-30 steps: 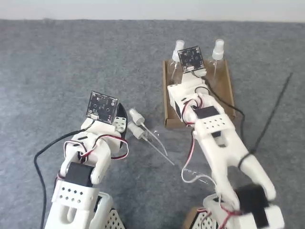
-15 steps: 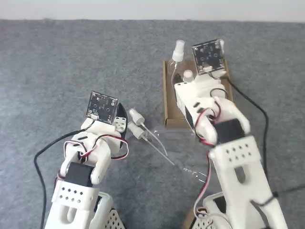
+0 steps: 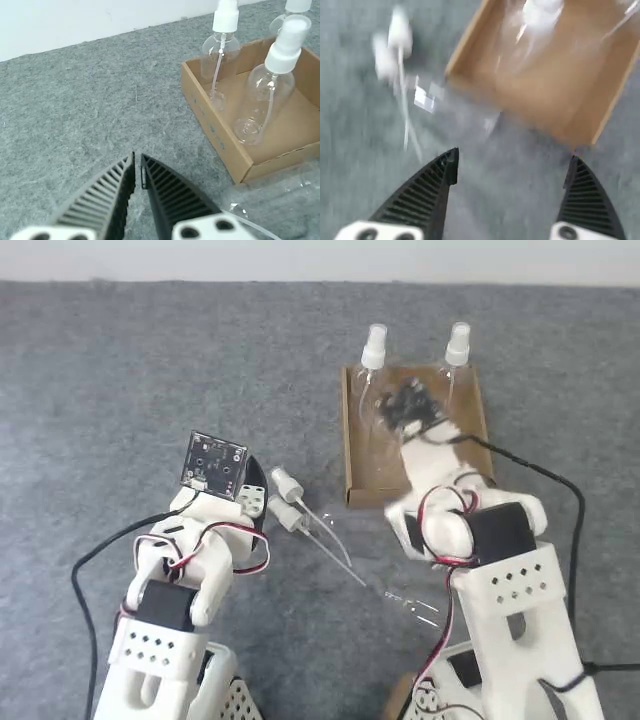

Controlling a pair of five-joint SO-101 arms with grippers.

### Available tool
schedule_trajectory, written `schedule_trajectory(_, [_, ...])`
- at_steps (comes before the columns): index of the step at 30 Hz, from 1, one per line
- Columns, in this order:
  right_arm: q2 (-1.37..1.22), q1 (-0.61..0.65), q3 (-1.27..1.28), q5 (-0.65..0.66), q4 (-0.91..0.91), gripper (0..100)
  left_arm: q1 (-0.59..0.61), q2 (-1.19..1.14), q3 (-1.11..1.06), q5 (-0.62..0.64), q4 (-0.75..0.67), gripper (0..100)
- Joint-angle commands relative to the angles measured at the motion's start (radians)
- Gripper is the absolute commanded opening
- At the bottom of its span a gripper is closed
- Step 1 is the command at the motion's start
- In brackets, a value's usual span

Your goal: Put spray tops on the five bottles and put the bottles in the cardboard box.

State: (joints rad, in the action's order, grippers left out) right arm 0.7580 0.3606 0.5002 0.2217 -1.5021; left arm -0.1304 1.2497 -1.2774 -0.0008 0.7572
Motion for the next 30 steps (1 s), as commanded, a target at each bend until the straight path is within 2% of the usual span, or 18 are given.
schedule_trajectory(1, [0.036,0.002,-0.054,0.077,-0.170,28.1,0.006,-0.012,0.004,0.006,-0.026,1])
schedule_trajectory(4, [0.036,0.042,0.037,0.078,-0.185,28.1,0.006,-0.012,0.002,0.006,-0.026,1])
schedule_trajectory(9, [0.036,0.272,0.282,0.153,-0.150,28.1,0.006,-0.012,0.001,0.006,-0.026,1])
schedule_trajectory(11, [0.038,0.309,0.298,0.153,-0.117,28.1,0.005,-0.012,-0.001,0.006,-0.035,1])
schedule_trajectory(15, [0.035,0.312,0.311,0.163,-0.091,28.1,0.005,-0.012,-0.002,0.006,-0.037,1])
schedule_trajectory(20, [0.002,0.309,0.379,0.269,-0.042,28.1,0.006,-0.012,-0.002,0.006,-0.038,1])
schedule_trajectory(30, [-0.180,0.309,0.457,0.281,0.140,28.1,0.006,-0.012,-0.002,0.006,-0.037,1])
